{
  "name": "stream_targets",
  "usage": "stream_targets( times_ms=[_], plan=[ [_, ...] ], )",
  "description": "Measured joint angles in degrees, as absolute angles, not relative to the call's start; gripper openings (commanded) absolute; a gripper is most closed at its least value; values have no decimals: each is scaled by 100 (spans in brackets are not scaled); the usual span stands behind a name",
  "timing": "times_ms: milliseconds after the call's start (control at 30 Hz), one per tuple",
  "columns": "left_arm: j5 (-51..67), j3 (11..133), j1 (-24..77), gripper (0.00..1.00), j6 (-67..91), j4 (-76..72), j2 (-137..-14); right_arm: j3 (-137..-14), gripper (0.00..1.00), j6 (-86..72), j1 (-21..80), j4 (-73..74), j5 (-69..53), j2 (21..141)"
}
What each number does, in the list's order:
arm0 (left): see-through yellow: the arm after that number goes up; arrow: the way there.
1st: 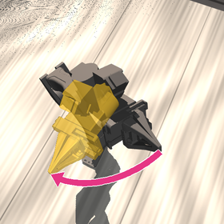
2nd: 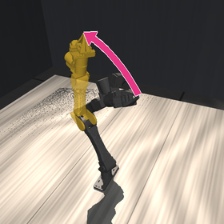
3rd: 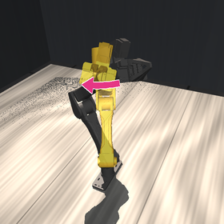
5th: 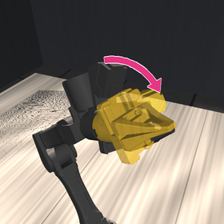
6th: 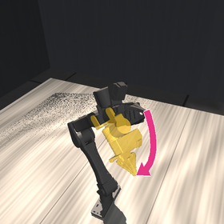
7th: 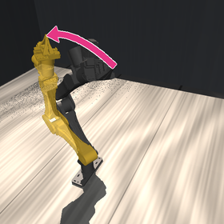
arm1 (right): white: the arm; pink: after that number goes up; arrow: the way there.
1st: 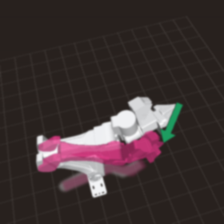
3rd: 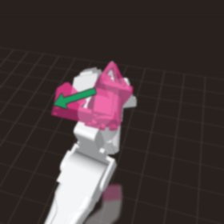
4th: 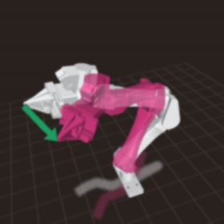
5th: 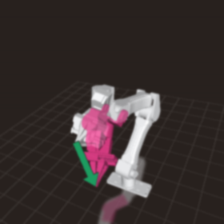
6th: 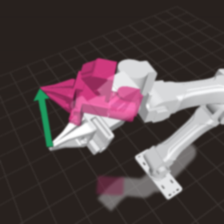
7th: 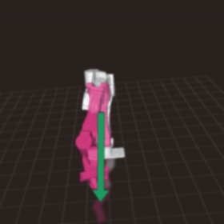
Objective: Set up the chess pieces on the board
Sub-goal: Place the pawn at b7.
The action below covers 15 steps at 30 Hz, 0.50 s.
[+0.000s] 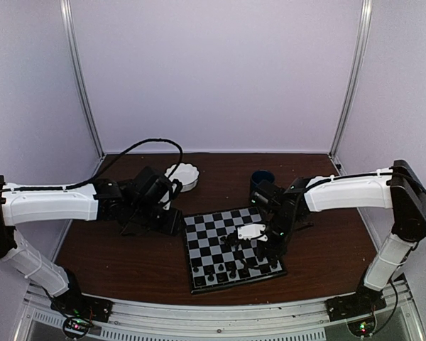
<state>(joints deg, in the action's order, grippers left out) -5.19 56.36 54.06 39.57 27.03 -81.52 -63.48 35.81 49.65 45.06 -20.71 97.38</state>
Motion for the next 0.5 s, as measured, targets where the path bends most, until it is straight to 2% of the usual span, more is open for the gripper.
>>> stream_targets(
  times_ms=[200,300,500],
  plan=[
    [-519,5636,5406,39,3957,2703,-8152,-6348,6,3577,4965,4510,-2071,9732],
    [-517,5636,5406,39,3959,2700,-8152,-6346,14,3573,4965,4510,-2071,9730],
    [-517,5636,5406,39,3959,2700,-8152,-6326,24,3551,4965,4536,-2064,9719]
  ],
)
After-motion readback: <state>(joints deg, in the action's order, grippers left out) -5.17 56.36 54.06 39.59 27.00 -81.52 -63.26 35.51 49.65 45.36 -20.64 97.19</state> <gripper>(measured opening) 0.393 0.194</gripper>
